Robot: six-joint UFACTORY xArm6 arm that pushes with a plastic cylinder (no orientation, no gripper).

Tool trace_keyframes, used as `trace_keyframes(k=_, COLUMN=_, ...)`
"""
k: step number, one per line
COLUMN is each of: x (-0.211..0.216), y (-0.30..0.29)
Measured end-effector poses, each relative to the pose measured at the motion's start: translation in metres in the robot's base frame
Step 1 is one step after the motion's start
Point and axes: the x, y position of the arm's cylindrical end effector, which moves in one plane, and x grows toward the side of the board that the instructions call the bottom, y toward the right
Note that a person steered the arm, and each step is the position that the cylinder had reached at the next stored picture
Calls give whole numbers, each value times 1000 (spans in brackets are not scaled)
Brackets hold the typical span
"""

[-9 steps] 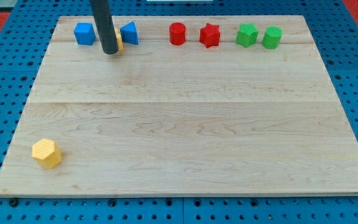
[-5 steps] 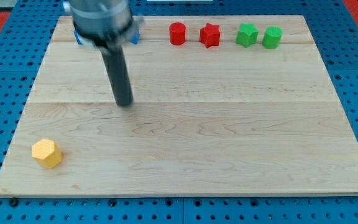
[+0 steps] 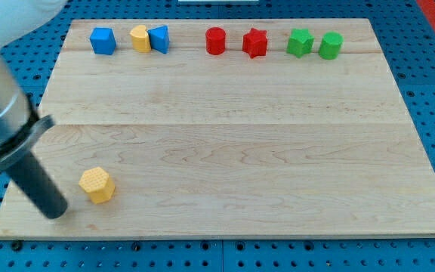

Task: Place the yellow hexagon in between the red circle and blue triangle

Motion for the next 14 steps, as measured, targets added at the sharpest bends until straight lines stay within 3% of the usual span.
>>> trace_keyframes(k=1, x=-17, y=45)
trace_keyframes(k=3, x=-143, y=71)
trace_keyframes(k=4, x=-162, y=84)
trace_keyframes(k=5, x=-137, y=94)
trace_keyframes(k=6, x=-154, y=123)
trace_keyframes(k=7, x=-223, y=134)
trace_keyframes(k=11, x=-312, y=158)
trace_keyframes(k=13, x=-294, y=176)
trace_keyframes(k=14, x=-254, y=180)
